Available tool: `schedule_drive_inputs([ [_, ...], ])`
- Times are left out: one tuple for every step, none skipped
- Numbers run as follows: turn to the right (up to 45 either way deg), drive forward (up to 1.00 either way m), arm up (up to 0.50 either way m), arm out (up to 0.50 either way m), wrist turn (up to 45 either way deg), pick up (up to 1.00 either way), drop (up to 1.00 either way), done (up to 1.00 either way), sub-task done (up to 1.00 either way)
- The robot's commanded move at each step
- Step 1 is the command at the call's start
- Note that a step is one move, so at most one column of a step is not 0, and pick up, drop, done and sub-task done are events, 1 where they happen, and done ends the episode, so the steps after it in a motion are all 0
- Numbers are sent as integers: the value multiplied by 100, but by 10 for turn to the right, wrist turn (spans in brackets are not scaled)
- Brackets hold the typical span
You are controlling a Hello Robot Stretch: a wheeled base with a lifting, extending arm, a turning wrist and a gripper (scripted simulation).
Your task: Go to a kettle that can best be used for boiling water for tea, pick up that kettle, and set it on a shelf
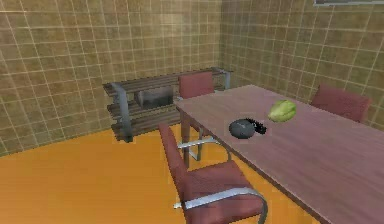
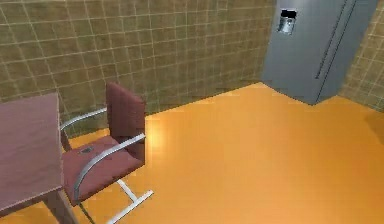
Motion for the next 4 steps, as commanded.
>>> schedule_drive_inputs([
  [0,45,0,0,0,0,0,0,0],
  [-450,0,0,0,0,0,0,0,0],
  [-180,0,0,0,0,0,0,0,0],
  [0,0,50,0,0,0,0,0,0],
])
